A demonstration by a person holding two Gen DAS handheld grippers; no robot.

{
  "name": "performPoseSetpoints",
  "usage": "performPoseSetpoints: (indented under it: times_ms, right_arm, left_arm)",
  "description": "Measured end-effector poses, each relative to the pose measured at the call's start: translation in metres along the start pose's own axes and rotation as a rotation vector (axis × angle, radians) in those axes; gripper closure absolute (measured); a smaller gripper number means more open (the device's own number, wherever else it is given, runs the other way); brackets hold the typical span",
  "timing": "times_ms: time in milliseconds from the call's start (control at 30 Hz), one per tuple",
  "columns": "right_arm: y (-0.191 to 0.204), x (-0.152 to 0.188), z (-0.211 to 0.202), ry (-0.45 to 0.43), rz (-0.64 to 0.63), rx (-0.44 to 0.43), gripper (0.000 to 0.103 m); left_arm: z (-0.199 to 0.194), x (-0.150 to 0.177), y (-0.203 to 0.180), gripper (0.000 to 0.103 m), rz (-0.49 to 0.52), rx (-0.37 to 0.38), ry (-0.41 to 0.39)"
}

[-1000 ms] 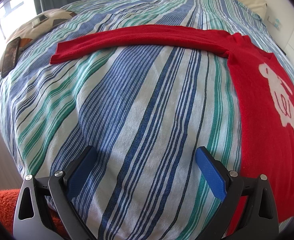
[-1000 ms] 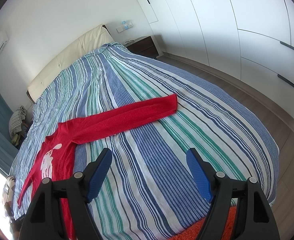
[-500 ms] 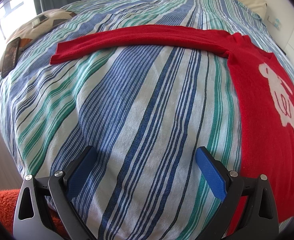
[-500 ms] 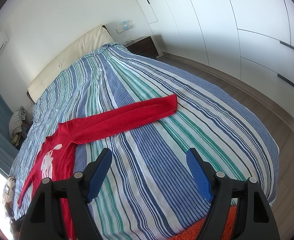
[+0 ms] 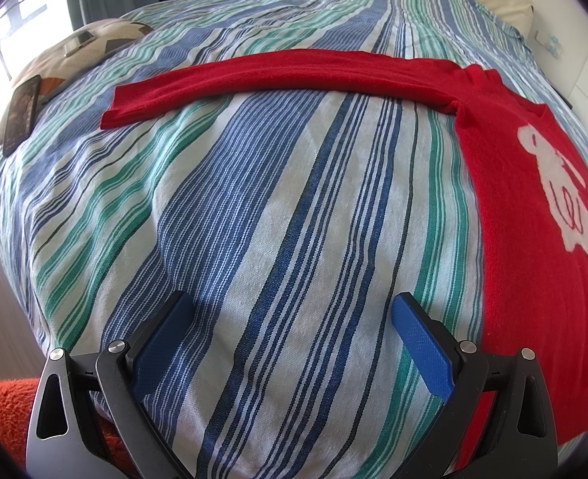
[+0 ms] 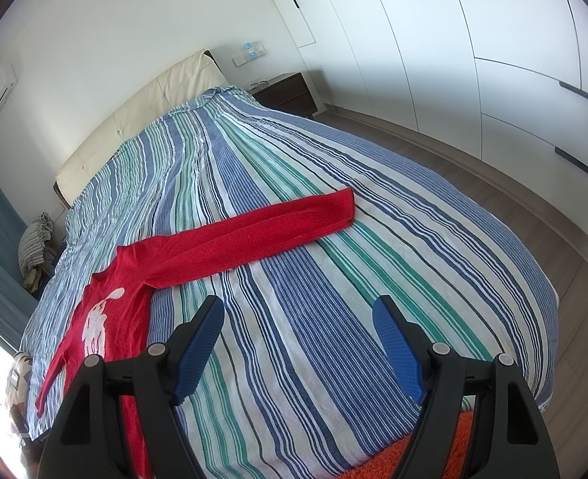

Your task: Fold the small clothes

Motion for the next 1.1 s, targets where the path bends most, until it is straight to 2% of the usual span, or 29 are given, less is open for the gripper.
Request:
performPoseSetpoints:
  times_ms: [667,767,833,900,933,1000,1100]
  right_arm:
    - [0.0,0.0,0.0,-0.001,0.001,-0.001,0.027]
    - [-0.001,0.0,0.0,-0.002,0.001,-0.001,0.027]
    - [0.002,-0.001,-0.002,-0.006,-0.005,0.014,0.027]
    - [0.024,0.002,-0.006,0.005,-0.073,0.064,0.026]
    - [0.039,0.006,-0.007,0.02,-0.122,0.059,0.026]
    - [0.086,0.024,-0.001,0.077,-0.247,-0.014,0.026]
    - [0.165,0.06,0.025,0.184,-0.445,-0.128,0.026]
  left_arm:
    - [-0.001,-0.001,-0.001,0.002,-0.003,0.0,0.0]
    - [-0.016,-0.001,0.001,0.003,-0.029,-0.002,-0.042]
    - [-0.037,0.0,-0.003,0.003,-0.035,0.034,-0.089]
    - [-0.062,0.005,-0.015,0.003,-0.013,0.09,-0.132]
    - [-0.073,0.008,-0.025,0.003,0.013,0.123,-0.147]
    - [-0.087,0.014,-0.053,0.002,0.089,0.197,-0.153]
    - [-0.087,0.024,-0.099,0.002,0.216,0.294,-0.091]
Point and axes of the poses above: each gripper's, at about its wrist camera, not at the fingertips, and z roughly the way its jaws point, y to its left, x to its underside, the point moved 3 cm from there along z, roughly the way its jaws point, and after that the axes turned 8 degrees about y, right-handed, at the moved point
